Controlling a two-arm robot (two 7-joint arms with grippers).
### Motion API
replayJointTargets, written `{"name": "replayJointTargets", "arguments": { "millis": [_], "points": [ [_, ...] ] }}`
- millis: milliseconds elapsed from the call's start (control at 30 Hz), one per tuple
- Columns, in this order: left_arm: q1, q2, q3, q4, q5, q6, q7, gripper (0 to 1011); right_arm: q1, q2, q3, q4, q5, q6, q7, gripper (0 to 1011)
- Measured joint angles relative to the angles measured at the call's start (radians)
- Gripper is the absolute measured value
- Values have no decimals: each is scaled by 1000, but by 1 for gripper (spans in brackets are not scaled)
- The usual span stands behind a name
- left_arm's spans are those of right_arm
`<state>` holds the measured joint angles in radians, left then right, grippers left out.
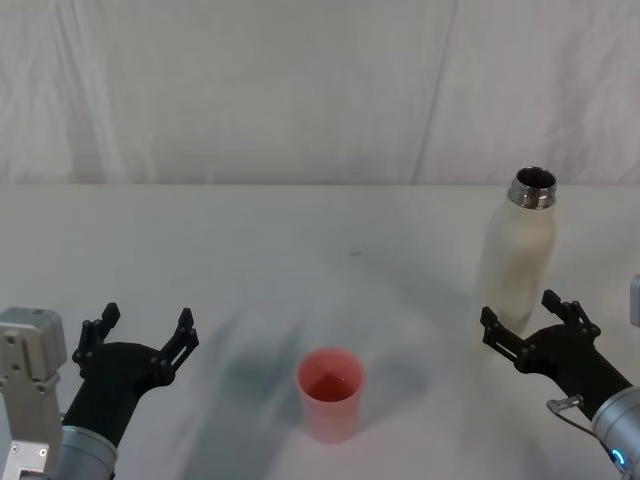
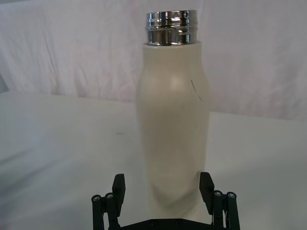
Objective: Grasp the thermos with one hand and pour water into the cup lid.
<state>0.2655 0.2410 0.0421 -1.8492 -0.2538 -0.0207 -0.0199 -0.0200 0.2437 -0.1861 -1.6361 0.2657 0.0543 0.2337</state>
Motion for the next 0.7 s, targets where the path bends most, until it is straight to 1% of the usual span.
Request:
{"name": "replayJointTargets", "arguments": {
  "millis": [300, 700],
  "points": [
    [0, 0, 0, 0, 0, 0, 0, 1001, 18, -12, 0, 18, 15, 4, -9, 1000],
    [0, 0, 0, 0, 0, 0, 0, 1001, 42, -18, -10, 35, 16, 2, -13, 1000]
  ]
}}
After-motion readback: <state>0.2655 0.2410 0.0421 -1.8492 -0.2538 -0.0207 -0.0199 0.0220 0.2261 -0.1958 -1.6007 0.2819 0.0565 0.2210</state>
